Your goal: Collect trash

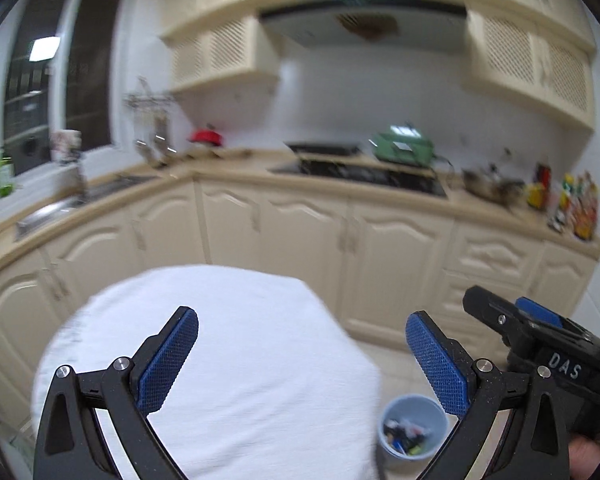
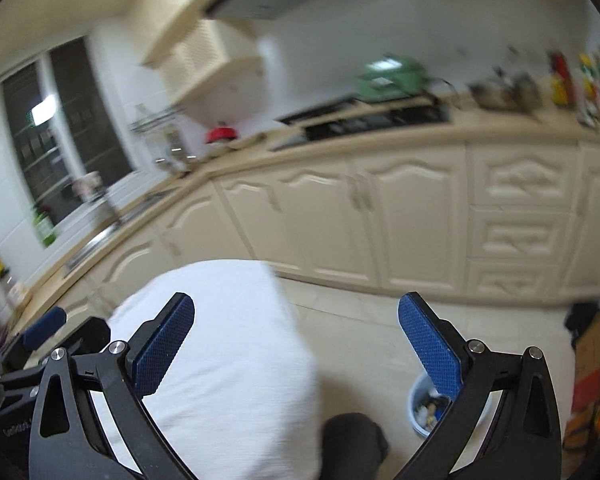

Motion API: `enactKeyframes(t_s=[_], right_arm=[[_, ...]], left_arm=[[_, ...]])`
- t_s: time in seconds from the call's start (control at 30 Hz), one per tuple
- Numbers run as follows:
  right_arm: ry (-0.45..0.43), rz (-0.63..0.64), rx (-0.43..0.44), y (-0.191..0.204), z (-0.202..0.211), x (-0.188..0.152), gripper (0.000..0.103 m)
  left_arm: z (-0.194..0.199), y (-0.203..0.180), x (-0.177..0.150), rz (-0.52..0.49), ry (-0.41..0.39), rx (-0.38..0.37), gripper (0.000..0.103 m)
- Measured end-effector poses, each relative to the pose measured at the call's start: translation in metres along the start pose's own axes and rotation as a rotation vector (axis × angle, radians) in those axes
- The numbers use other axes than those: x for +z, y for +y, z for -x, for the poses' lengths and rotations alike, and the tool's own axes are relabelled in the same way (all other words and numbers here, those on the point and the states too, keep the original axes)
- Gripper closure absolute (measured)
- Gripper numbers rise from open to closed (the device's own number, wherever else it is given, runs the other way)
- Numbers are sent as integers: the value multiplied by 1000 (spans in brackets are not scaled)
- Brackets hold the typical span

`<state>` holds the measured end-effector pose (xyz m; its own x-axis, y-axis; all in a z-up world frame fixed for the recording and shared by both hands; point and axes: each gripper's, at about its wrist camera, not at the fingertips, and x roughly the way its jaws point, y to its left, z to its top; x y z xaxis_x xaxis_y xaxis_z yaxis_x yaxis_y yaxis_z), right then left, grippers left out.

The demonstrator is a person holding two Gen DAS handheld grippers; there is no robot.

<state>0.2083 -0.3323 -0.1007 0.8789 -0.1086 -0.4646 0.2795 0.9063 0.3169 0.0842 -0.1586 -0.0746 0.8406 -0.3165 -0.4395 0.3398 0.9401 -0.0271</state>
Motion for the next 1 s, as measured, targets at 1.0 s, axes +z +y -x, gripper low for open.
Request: enactKeyframes(t_s=[1.0], right_arm=[[-82, 315, 116, 202, 119, -63, 0]], left_arm=[[301, -2, -123, 144, -186, 353, 1]])
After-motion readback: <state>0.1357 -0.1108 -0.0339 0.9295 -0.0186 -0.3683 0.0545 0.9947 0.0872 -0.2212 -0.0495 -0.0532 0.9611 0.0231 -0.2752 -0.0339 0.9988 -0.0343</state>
